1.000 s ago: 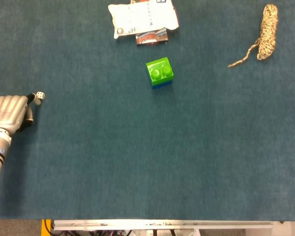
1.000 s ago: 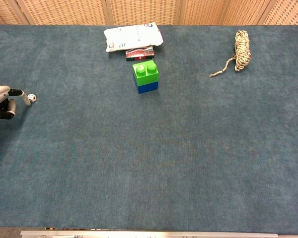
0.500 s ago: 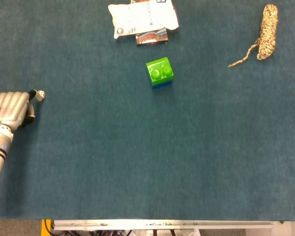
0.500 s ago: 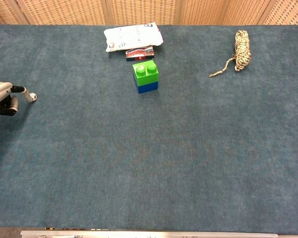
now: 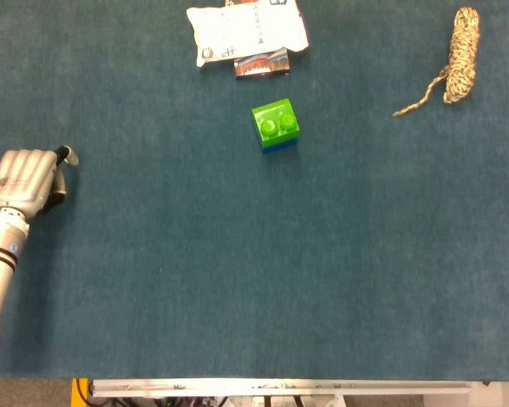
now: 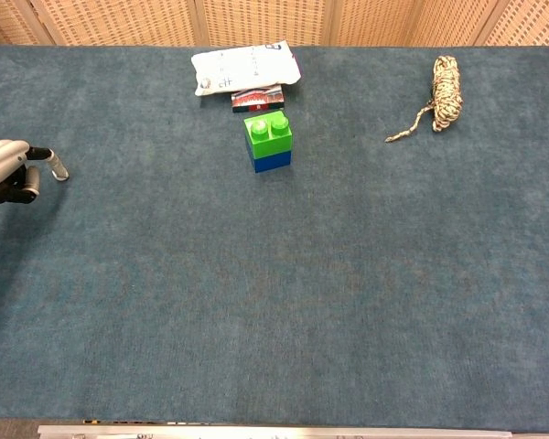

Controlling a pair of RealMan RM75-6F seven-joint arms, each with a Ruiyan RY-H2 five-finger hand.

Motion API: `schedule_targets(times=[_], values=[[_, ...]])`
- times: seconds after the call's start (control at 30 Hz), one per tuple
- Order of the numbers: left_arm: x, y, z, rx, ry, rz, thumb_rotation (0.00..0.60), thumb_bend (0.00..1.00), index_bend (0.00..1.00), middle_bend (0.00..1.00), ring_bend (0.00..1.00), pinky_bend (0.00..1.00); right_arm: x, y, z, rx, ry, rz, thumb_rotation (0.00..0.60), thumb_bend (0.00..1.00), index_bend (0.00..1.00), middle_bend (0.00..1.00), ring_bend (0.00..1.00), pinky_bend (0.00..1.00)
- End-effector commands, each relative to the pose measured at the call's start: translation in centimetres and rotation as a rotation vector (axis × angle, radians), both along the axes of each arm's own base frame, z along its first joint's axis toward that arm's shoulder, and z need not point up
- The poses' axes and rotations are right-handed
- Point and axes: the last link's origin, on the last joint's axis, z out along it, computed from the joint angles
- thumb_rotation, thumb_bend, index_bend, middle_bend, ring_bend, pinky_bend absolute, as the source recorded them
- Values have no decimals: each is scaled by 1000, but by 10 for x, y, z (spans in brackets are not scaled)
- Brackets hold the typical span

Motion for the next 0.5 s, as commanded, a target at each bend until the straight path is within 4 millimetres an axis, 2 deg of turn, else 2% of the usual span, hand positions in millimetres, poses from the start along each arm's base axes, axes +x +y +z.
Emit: schedule_targets(times=[0.03,0.3,0.37,0.43,0.47,0.5], values=[[0,-4,3,7,4,-3,600,847,322,1000,1000,946,0,0,1,-2,-1,0,600,95,202,204,92,280],[14,-34,29,80,-14,-96,600,842,300,1000,993,936,1,0,1,-7,0,3,600,94,202,204,92,281],[17,-44,39,105,-15,-133,600,835,271,1000,959,921,1,1,1,-5,1,3,600,94,203,204,92,280],[20,-54,48,128,-16,-162,600,795,227,996,879,863,1,1,0,-4,3,3,600,95,202,204,92,280],[22,-58,52,140,-19,-172,600,768,212,980,845,834,1,1,0,-3,4,4,600,95,202,204,92,281],[24,-62,56,152,-26,-180,600,722,191,923,781,776,1,1,-1,-2,5,4,600,95,202,204,92,280]])
